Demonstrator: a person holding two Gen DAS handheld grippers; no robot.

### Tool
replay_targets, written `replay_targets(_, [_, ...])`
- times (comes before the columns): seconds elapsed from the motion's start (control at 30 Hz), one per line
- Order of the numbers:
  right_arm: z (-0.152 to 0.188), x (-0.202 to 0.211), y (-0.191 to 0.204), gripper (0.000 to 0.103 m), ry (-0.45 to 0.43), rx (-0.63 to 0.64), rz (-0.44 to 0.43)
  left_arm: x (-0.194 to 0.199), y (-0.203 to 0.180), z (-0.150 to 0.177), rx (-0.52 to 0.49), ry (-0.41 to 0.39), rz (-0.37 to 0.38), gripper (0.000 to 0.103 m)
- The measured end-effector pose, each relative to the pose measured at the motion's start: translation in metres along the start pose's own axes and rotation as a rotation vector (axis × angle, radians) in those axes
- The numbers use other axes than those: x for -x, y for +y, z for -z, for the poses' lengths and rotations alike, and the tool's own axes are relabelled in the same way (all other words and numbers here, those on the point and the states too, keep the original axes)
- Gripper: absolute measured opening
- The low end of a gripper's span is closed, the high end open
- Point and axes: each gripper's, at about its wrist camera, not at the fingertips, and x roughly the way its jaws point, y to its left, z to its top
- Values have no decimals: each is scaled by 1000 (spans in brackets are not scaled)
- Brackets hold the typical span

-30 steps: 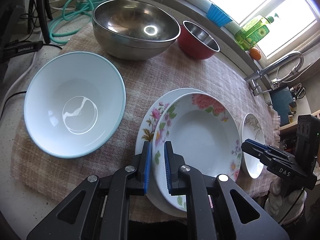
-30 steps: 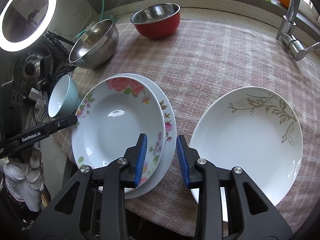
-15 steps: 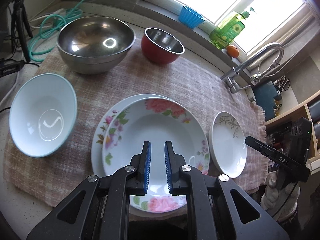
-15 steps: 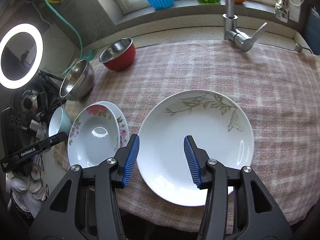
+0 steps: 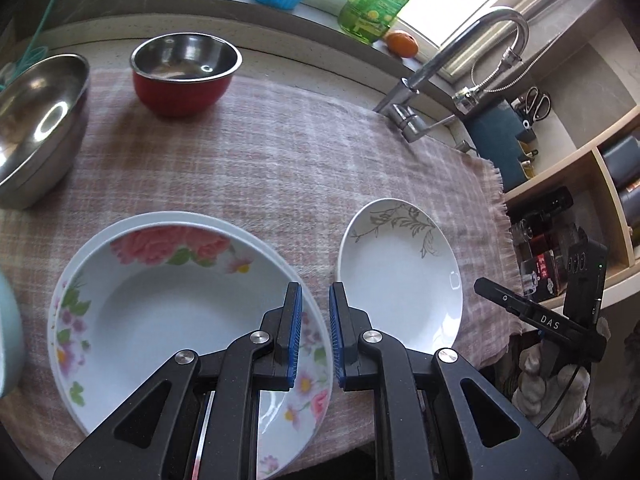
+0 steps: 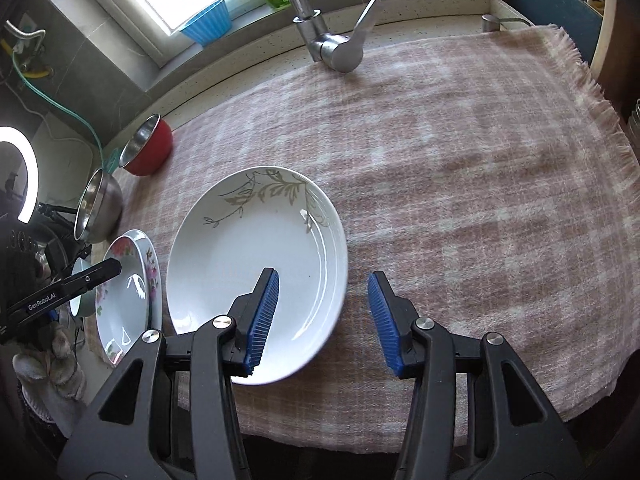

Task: Organize plates and bowls
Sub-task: 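Move the right gripper to the leaf-pattern plate rim and close on it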

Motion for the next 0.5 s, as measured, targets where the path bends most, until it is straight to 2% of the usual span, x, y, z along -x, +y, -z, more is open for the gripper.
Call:
replay_targets(0.17, [8,-5,-11,48,20,-41,-22,-26,-17,-17,-54,44,3,12])
replay_targets(0.5, [17,-17,-16,48,46,-85,-65,-60,-21,-30,-63,123,-4,12])
